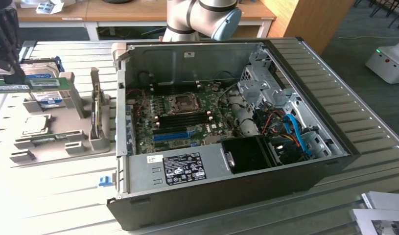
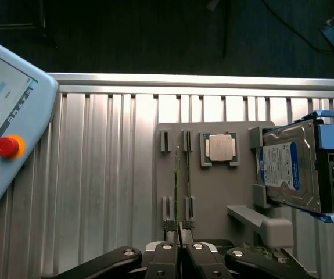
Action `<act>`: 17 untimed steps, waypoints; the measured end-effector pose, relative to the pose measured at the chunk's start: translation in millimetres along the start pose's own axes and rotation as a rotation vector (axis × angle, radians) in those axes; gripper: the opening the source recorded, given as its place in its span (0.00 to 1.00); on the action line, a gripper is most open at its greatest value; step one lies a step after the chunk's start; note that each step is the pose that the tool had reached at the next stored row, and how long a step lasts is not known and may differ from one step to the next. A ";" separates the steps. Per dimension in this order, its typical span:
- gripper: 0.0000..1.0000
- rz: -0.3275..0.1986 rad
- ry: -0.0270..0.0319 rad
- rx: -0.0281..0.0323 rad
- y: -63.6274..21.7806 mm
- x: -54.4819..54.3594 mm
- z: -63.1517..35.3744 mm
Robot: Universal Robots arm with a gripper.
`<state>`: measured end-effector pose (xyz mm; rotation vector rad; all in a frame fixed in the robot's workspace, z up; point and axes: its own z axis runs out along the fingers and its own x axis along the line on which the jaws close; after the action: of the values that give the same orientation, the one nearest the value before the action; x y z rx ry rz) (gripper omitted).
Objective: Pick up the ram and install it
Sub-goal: 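Pick up the ram and move it above insertion slot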
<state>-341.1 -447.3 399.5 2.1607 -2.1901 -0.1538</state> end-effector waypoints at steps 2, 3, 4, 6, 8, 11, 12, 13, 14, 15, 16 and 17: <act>0.12 0.000 0.0000 -0.0003 -2.2 0.0 -0.2; 0.12 0.000 0.0000 -0.0005 -3.3 -0.1 -0.4; 0.12 0.000 0.0000 -0.0006 -4.5 -0.1 -0.5; 0.12 0.000 0.0000 -0.0008 -6.5 -0.1 -0.7; 0.12 0.000 0.0000 -0.0010 -8.6 -0.1 -1.0; 0.12 0.000 0.0000 -0.0014 -11.7 -0.2 -1.3; 0.12 0.000 0.0000 -0.0015 -12.7 -0.2 -1.4; 0.12 0.000 0.0000 -0.0017 -13.7 -0.2 -1.6; 0.12 0.000 0.0000 -0.0018 -14.7 -0.2 -1.7; 0.12 0.000 -0.0001 -0.0019 -15.8 -0.3 -1.8; 0.12 0.000 0.0000 -0.0020 -17.1 -0.3 -1.9; 0.12 0.000 0.0000 -0.0022 -18.8 -0.3 -2.1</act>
<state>-322.2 -447.3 399.5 2.1595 -2.1889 -0.1561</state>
